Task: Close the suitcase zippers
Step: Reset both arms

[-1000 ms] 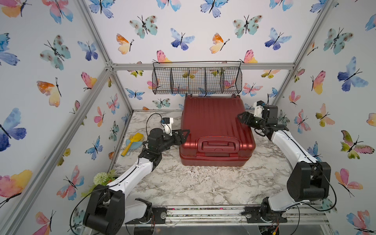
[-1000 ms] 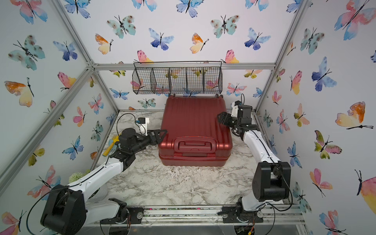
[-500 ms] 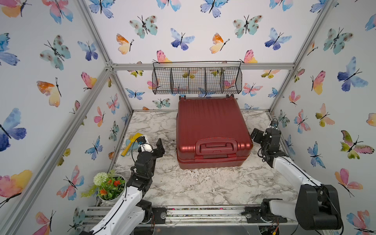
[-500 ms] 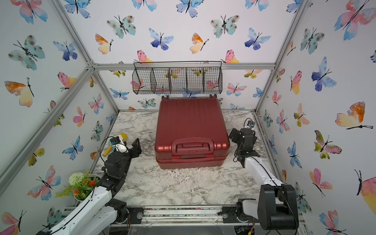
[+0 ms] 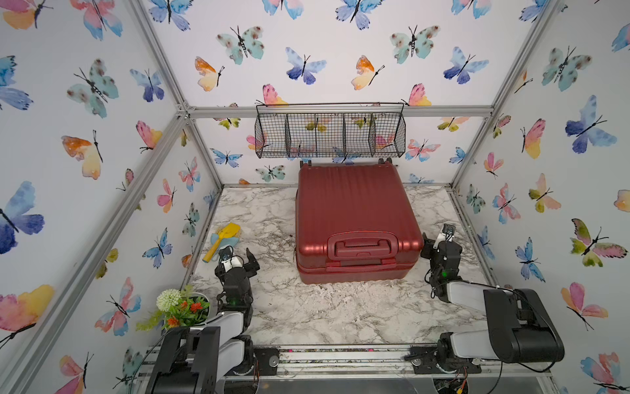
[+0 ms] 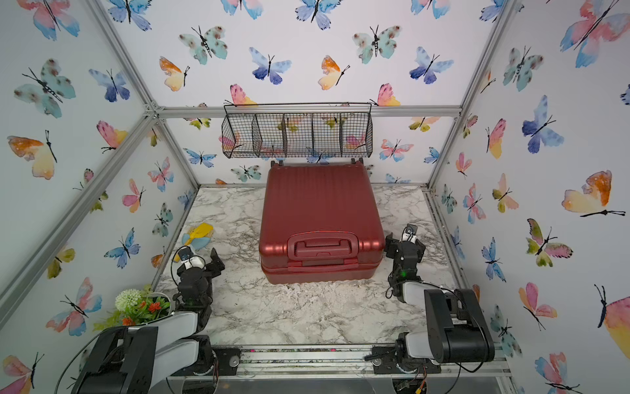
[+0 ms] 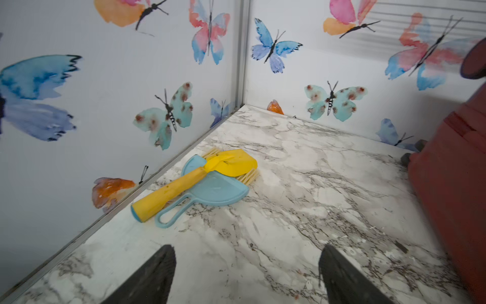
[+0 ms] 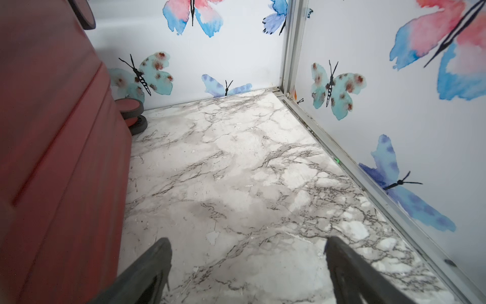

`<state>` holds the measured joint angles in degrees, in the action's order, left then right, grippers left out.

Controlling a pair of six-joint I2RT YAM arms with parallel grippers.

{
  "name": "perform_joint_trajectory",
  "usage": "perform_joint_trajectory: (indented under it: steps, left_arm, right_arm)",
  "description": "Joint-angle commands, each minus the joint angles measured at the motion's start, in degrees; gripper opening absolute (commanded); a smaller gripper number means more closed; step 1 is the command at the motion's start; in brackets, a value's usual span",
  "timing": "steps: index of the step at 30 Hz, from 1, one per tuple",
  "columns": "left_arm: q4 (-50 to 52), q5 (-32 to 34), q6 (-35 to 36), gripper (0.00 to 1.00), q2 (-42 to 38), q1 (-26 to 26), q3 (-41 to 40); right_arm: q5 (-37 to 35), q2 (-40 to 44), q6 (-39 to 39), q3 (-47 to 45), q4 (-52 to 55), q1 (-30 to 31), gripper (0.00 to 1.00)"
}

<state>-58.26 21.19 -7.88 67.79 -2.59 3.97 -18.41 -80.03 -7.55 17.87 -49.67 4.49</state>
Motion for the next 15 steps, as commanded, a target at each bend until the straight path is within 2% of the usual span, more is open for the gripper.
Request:
perform_joint_trajectory:
  steps: [1, 3, 6, 7, 9, 10, 12, 15]
  left_arm:
    - [-10.5, -6.2, 1.4, 0.92, 4.9, 1.4, 0.7]
    - [-14.2, -7.9, 2.2, 0.99, 9.6, 1.6, 1.0]
    - [-22.0, -9.2, 4.7, 0.98, 16.1, 1.2, 1.2]
    - [-19.3, -9.0, 4.4, 0.98, 15.1, 1.1, 1.7]
    - [-11.0, -8.5, 3.8, 0.98, 12.5, 1.0, 3.8]
    - [-8.9, -8.7, 3.7, 0.98, 11.6, 1.0, 4.3]
    - [-9.6, -8.8, 3.9, 0.98, 11.9, 0.9, 4.2]
    - [-13.1, -9.7, 5.5, 0.98, 14.6, 0.4, 4.6]
  right_arm:
    - [1.4, -2.4, 2.1, -2.8, -10.5, 0.3, 0.94]
    - [3.1, -5.5, 3.1, -4.7, -16.9, 0.3, 0.96]
    - [6.4, -10.9, 5.1, -5.9, -25.0, 0.3, 0.98]
    - [6.2, -12.5, 5.4, -5.5, -27.5, 0.4, 0.98]
    - [5.6, -9.6, 4.4, -3.8, -18.7, 0.3, 0.98]
    - [5.9, -9.3, 4.0, -3.7, -17.6, 0.3, 0.98]
    - [6.2, -11.5, 4.7, -5.1, -24.7, 0.3, 0.98]
    - [5.8, -10.2, 4.5, -4.1, -20.3, 0.3, 0.98]
